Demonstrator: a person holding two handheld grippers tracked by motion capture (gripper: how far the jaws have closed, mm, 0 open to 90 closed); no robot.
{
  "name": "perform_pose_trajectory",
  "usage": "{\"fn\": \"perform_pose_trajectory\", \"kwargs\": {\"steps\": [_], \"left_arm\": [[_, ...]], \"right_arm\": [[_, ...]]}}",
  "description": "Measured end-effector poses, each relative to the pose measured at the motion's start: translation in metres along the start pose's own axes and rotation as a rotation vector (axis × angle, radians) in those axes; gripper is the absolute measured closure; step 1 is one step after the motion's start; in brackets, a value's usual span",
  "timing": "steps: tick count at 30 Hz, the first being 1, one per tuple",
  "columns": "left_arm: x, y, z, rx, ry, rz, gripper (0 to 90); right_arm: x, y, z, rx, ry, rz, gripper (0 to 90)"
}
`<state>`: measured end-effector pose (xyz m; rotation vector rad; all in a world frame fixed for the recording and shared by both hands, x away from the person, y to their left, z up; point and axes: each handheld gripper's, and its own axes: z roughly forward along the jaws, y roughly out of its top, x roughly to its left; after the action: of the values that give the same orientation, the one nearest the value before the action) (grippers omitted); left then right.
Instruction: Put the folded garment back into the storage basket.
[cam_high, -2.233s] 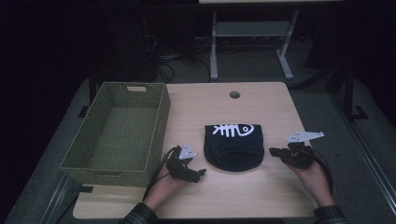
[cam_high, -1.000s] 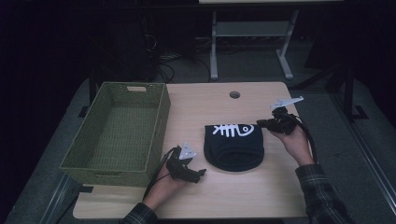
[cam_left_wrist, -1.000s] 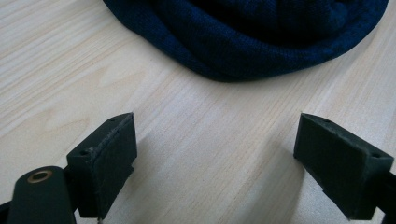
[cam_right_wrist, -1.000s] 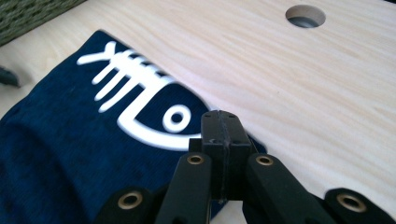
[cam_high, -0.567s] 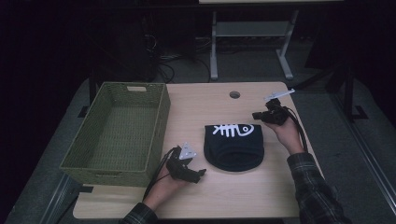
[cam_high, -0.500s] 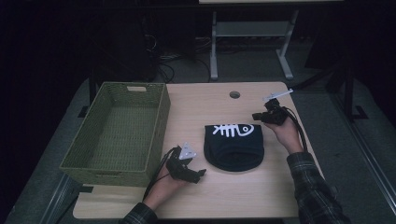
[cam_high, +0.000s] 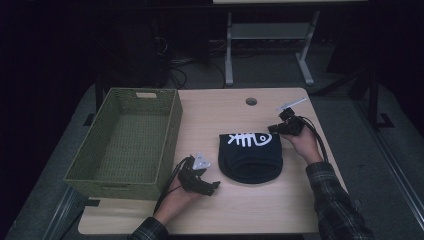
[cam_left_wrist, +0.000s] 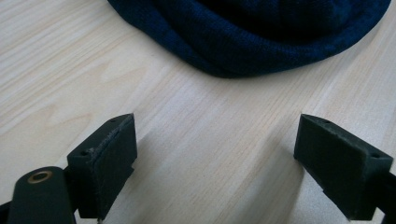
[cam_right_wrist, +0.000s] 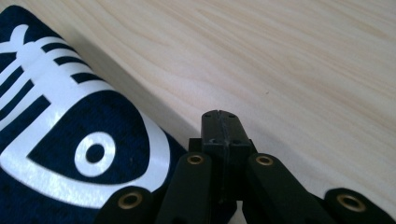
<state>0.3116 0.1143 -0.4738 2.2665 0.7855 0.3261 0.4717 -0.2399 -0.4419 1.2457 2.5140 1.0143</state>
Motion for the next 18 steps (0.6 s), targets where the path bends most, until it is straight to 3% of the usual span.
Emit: {"fn": "perform_pose_trajectory", "kwargs": {"steps": [18], "left_arm": [[-0.002, 0.0, -0.006, 0.009, -0.01, 0.006, 12.5]], "right_arm": [[0.005, -0.028, -0.018, 0.003, 0.033, -0.019, 90.0]]}}
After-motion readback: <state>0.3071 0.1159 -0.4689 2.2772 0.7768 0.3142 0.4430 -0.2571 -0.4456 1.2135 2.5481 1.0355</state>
